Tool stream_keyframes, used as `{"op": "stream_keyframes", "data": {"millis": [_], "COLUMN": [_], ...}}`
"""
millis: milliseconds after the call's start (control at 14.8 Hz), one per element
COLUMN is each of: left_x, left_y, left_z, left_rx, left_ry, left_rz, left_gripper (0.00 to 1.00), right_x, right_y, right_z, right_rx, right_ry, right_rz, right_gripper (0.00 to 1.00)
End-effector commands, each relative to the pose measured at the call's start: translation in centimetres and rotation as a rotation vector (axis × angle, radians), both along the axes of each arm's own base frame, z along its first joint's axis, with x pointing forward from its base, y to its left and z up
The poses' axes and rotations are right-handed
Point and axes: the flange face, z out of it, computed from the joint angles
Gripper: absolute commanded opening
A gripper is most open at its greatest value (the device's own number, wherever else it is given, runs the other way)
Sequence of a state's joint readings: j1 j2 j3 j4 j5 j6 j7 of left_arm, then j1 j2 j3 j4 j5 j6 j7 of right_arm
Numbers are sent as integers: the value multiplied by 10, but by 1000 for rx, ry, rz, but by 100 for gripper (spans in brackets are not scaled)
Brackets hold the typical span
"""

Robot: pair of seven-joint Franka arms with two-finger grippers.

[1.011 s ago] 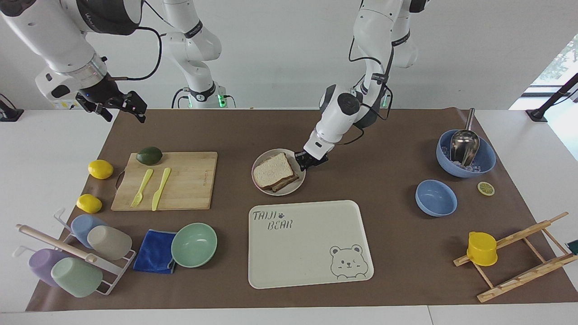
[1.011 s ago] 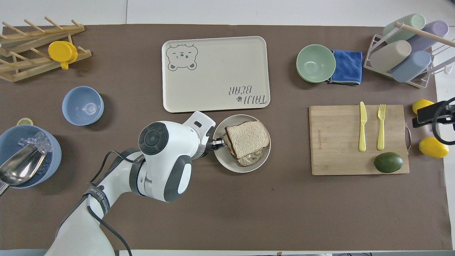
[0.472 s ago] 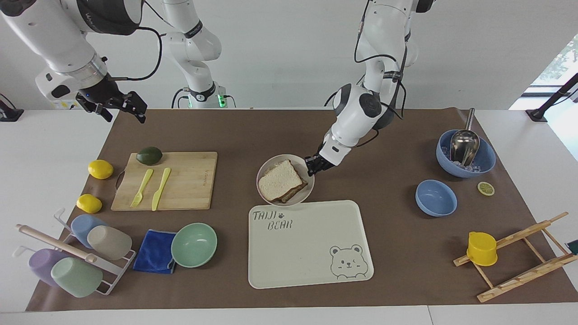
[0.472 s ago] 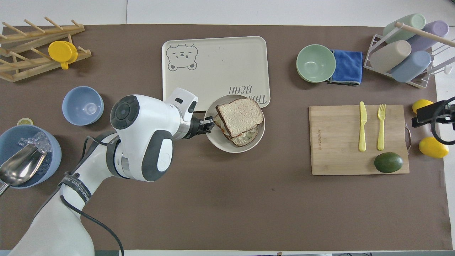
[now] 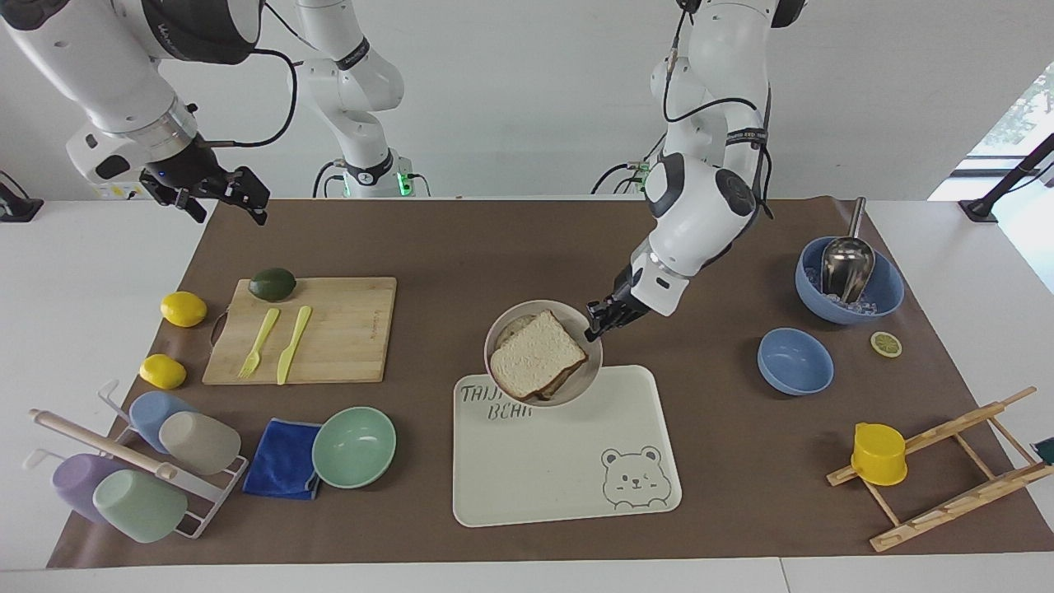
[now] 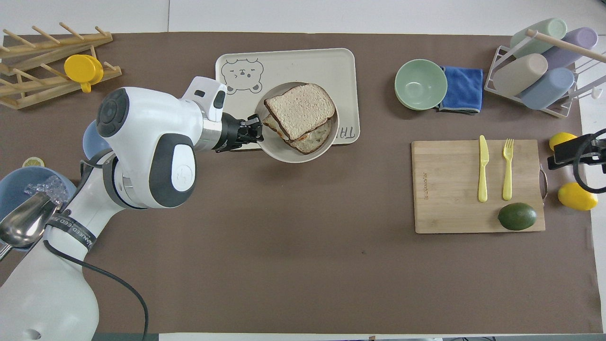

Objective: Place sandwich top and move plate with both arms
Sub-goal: 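Slide the plate with the left gripper onto the bear tray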

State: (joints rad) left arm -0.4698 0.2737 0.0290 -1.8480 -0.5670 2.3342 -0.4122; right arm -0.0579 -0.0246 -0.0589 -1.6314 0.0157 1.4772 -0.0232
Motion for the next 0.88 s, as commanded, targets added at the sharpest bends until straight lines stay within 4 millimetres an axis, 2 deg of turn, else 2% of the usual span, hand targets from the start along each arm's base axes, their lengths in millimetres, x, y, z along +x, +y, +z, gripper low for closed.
{"op": "stream_keyframes", "data": {"millis": [0,135,270,472,674,809], "left_x": [44,69,76,72,69,60], "left_y": [-12,2,4,0,-1,-5], "left_z": [-7,-31,-56,-77,-83,-94], "left_rx": [-29,-10,7,41,48,60], "left_ry": [8,24,32,-32,-34,-54], "left_rz": [-2,17,25,-30,-35,-41], "left_gripper": [0,0,0,0,0,0], "right_x": [-4,-4,-3,-3,-3,-4], "right_y": [1,1,1,1,1,1], "right_z": [2,2,1,1,1,2], "right_rx": [7,7,7,7,7,6], "right_ry": [-11,-10,-9,-9,-9,-10], "right_rz": [-14,-14,-14,-14,-14,-16], "right_gripper": [100,100,100,100,100,100]}}
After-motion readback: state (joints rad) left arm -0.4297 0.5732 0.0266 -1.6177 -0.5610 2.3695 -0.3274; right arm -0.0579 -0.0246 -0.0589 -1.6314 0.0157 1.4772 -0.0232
